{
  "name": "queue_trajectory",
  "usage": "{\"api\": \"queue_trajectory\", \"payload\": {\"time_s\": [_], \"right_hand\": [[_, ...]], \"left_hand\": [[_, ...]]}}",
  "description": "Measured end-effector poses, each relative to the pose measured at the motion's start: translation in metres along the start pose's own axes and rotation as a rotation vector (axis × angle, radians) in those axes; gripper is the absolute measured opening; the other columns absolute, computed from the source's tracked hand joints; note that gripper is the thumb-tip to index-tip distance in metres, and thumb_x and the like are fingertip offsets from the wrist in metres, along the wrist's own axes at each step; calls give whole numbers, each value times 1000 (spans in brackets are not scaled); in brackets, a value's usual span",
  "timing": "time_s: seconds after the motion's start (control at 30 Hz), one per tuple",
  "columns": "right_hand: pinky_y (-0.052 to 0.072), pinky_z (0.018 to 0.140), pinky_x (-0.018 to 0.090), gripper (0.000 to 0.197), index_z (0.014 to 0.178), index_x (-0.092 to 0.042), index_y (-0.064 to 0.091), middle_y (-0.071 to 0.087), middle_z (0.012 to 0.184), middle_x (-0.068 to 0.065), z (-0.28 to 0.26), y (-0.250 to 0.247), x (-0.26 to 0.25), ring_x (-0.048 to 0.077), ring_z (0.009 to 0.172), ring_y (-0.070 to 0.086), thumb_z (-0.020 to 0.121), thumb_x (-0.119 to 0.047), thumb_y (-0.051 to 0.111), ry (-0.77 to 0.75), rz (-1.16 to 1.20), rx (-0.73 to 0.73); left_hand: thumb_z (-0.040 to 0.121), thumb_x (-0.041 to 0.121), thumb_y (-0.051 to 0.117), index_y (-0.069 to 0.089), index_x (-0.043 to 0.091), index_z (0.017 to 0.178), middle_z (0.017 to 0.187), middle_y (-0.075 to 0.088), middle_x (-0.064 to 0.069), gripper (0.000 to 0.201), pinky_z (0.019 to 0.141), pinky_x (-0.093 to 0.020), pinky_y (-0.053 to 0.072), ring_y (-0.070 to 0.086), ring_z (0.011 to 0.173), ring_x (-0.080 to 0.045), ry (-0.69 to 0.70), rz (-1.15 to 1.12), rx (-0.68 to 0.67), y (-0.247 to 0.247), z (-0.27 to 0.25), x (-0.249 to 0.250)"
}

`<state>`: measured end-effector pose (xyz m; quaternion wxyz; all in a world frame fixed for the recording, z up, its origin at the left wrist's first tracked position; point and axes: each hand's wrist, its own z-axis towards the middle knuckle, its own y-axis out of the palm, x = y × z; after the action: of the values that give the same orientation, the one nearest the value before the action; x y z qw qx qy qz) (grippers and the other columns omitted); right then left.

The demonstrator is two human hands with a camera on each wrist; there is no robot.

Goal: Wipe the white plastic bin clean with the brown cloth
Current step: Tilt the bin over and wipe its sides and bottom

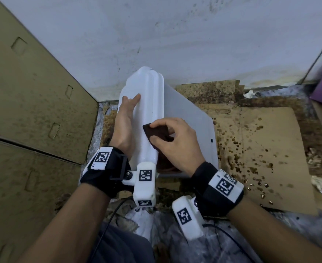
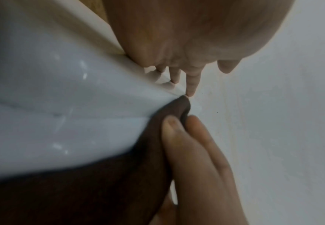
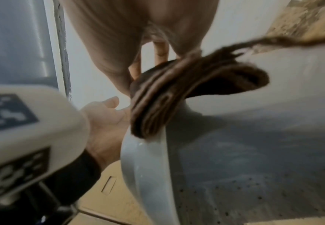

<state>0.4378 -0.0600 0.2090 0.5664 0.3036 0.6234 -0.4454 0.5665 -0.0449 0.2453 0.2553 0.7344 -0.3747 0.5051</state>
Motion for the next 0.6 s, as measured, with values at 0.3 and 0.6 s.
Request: {"api": "queue_trajectory", "payload": {"time_s": [0.3, 0.6], "right_hand": [[48, 72, 14, 19, 85, -29, 76, 64, 83, -6, -1, -11, -9, 3, 73, 58, 68, -20, 79, -13, -125, 37], [51, 69, 23, 14, 66, -29, 66, 62, 65, -11, 48, -2, -20, 6, 67, 58, 62, -23, 78, 62, -194, 64]], "left_hand": [[78, 61, 51, 31, 26, 159, 167, 16, 13, 90, 79, -13, 33, 20, 130, 12, -16, -22, -103, 2, -1, 5], [105, 47, 35, 37, 25, 156, 144, 50, 8, 56, 54, -8, 51, 62, 70, 18, -36, -5, -104, -1, -7, 7]]}}
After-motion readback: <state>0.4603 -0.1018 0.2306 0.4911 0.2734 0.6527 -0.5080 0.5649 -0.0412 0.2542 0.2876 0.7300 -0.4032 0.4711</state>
